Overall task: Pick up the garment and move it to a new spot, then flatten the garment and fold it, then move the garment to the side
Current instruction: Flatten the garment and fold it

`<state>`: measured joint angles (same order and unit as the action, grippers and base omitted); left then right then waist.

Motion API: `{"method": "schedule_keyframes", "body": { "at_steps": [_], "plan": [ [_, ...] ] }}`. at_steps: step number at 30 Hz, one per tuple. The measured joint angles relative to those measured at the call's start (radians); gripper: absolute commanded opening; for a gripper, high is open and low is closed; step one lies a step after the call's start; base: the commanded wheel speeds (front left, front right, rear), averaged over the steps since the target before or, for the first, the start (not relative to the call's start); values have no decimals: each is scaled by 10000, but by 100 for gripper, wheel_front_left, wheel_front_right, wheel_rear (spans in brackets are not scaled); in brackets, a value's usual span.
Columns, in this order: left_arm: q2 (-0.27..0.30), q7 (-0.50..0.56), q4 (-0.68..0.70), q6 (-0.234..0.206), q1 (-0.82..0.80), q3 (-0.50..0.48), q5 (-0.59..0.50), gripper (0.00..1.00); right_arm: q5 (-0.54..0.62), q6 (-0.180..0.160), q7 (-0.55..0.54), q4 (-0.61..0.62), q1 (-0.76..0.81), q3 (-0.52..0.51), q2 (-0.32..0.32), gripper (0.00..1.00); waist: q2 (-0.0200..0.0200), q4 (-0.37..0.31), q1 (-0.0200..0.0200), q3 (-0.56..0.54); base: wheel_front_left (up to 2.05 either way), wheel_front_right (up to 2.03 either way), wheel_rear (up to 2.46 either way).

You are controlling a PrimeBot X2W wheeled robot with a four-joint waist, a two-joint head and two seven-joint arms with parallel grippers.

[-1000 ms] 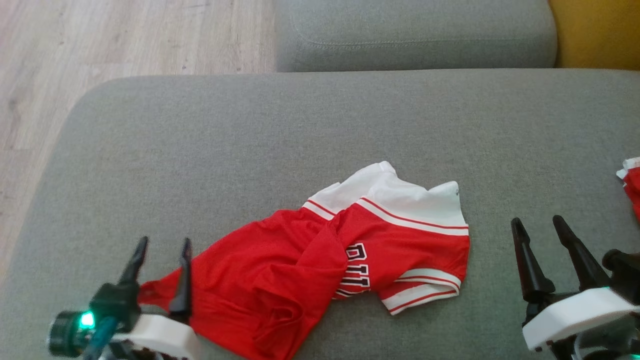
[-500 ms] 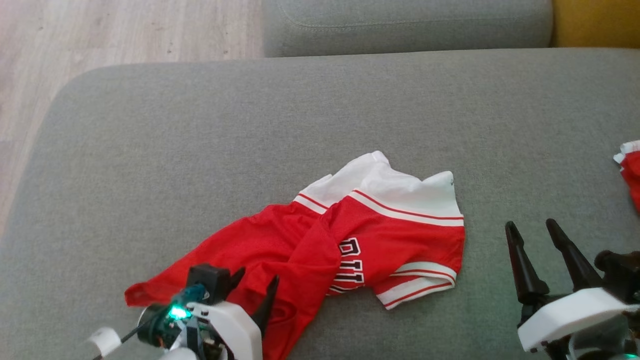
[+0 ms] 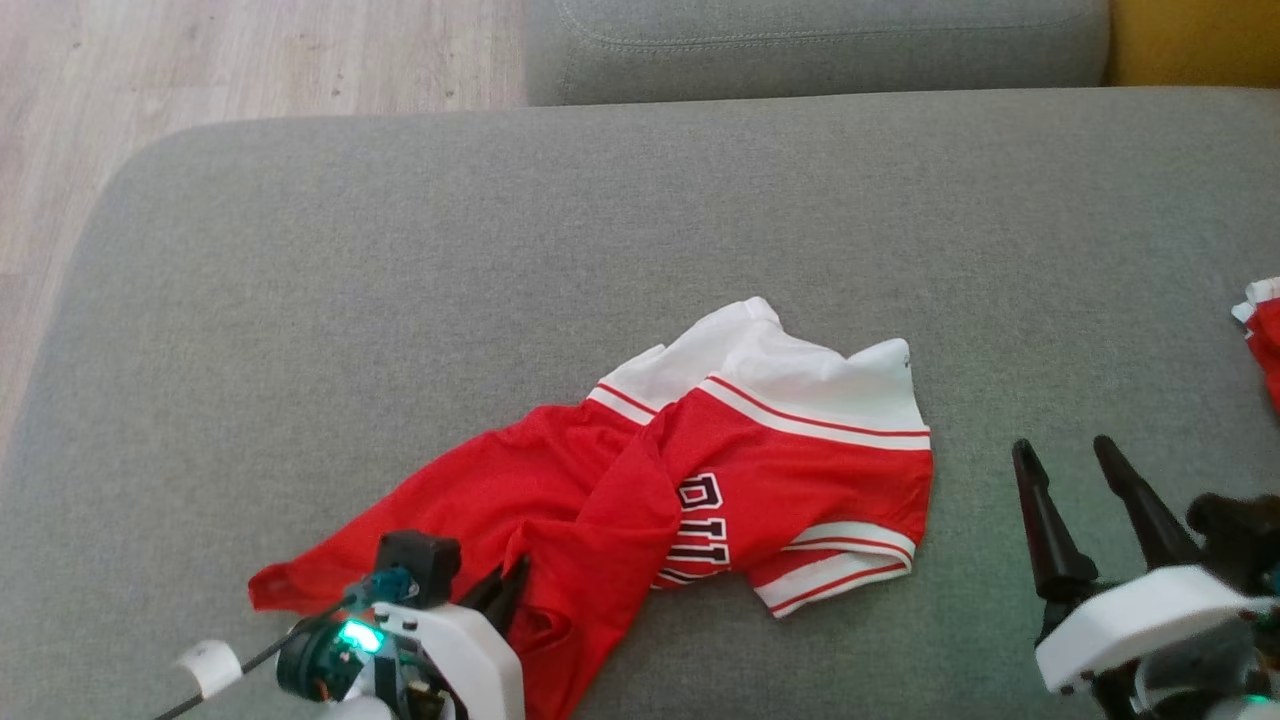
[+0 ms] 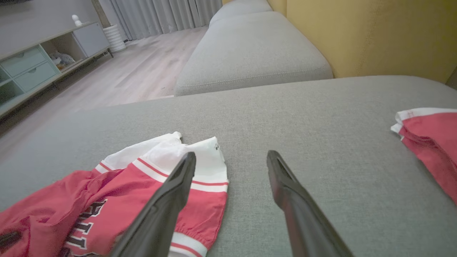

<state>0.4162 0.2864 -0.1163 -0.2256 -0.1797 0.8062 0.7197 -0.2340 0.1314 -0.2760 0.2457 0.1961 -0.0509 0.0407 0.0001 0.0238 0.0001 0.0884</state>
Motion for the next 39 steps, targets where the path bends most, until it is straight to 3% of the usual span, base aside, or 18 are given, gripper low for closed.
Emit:
{"method": "schedule_keyframes", "body": {
  "at_steps": [5, 13, 17, 21, 25, 26, 27, 28, 34, 39],
  "plan": [
    [23, -186, 134, -121, -14, -61, -169, 0, 508, 0, -36, -1110, -514, -107, 117, 100, 0, 56, 0, -8, 0, 0, 0],
    [88, -495, 355, -221, -258, -265, -368, 0, -94, 0, 136, -3296, -2039, 514, 851, 100, 0, 333, 0, 241, 0, 0, 0],
    [84, -516, 418, -209, -572, -263, -428, 0, -585, 0, 213, -4560, -3700, 1166, 1312, 100, 0, 549, 0, 482, 0, 0, 0],
    [-31, -690, 391, -192, -670, -242, -435, 0, -1233, 0, -100, -6253, -5122, 2447, 1937, 100, 0, 891, 1, 723, 0, 0, 0],
    [-178, -915, 255, -107, -742, -244, -508, 0, -1979, 0, -863, -7647, -5352, 3321, 2243, 100, 0, 1157, 0, 851, 0, 0, 0],
    [-190, -957, 240, -107, -765, -245, -508, 0, -2080, 0, -842, -7741, -5414, 3356, 2284, 88, 0, 1181, -1, 862, 0, 0, 0],
    [-209, -1009, 228, -107, -787, -245, -508, 0, -2194, 0, -796, -7864, -5521, 3398, 2305, 18, 0, 1199, -2, 866, 0, 0, 0],
    [-226, -1106, 224, -107, -788, -253, -508, 0, -2276, 0, -706, -7998, -5640, 3438, 2318, 0, 0, 1201, -1, 867, 0, 0, 0],
    [-234, -2079, 261, -222, -781, -589, -541, 0, -2489, 0, 671, -8107, -5765, 3682, 2602, 0, 0, 1149, 0, 704, 0, 0, 0],
    [142, -3016, 744, -596, -779, -1273, -817, 0, -2362, 0, 1703, -7104, -5743, 3476, 2907, 0, 0, 1072, 0, 267, 0, 0, 0]
  ]
}}
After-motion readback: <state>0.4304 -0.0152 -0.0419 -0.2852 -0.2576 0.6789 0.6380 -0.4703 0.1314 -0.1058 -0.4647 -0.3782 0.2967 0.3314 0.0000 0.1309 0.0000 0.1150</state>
